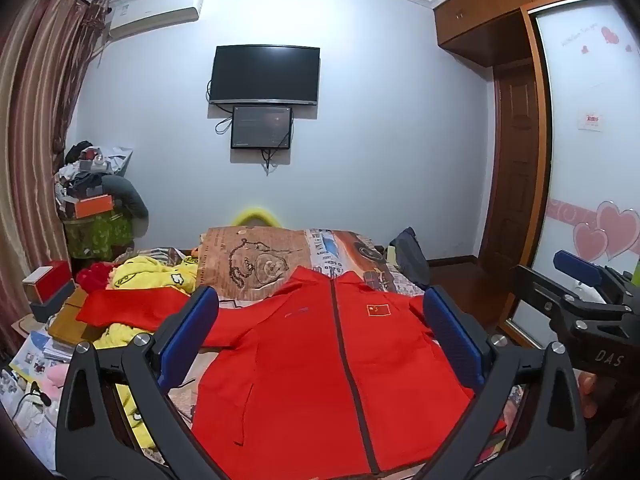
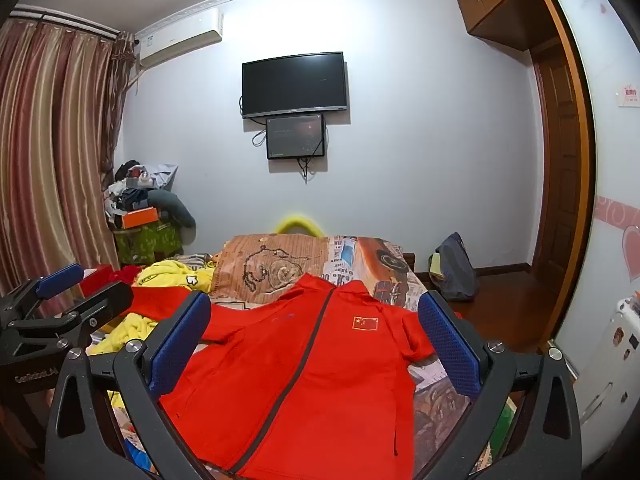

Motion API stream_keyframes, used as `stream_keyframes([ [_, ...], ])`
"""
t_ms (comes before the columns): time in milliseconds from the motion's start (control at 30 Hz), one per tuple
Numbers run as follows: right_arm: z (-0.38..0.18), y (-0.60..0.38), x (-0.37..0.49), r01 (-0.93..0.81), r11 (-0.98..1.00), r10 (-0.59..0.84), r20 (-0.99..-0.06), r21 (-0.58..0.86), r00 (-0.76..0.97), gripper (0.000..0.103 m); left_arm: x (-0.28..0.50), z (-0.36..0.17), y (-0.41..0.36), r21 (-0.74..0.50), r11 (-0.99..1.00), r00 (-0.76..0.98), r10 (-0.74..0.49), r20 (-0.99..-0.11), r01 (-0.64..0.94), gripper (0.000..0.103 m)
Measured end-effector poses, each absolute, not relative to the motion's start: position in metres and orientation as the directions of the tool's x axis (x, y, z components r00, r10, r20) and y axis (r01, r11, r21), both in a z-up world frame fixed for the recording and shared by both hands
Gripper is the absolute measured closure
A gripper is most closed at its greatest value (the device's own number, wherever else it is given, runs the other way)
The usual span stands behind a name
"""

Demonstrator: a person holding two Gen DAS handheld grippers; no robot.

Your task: Fold large clothes

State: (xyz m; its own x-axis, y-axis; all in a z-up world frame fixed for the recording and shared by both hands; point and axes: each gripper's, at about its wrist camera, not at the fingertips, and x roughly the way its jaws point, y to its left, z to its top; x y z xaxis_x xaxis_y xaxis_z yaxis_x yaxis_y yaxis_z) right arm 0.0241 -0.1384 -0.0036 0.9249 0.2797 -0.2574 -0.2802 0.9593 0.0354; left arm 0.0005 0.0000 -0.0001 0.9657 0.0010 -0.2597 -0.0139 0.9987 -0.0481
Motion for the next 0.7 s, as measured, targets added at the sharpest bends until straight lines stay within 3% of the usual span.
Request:
stream_keyframes([
  [700, -0.0039, -0.1389, 0.025, -0.28, 0.959, 0.279, -0.259, 0.037, 0.925, 0.0, 0.0023, -0.0028, 0.0015, -0.056, 0.998, 0.967, -0.004, -0.253, -0.011, 0.0],
])
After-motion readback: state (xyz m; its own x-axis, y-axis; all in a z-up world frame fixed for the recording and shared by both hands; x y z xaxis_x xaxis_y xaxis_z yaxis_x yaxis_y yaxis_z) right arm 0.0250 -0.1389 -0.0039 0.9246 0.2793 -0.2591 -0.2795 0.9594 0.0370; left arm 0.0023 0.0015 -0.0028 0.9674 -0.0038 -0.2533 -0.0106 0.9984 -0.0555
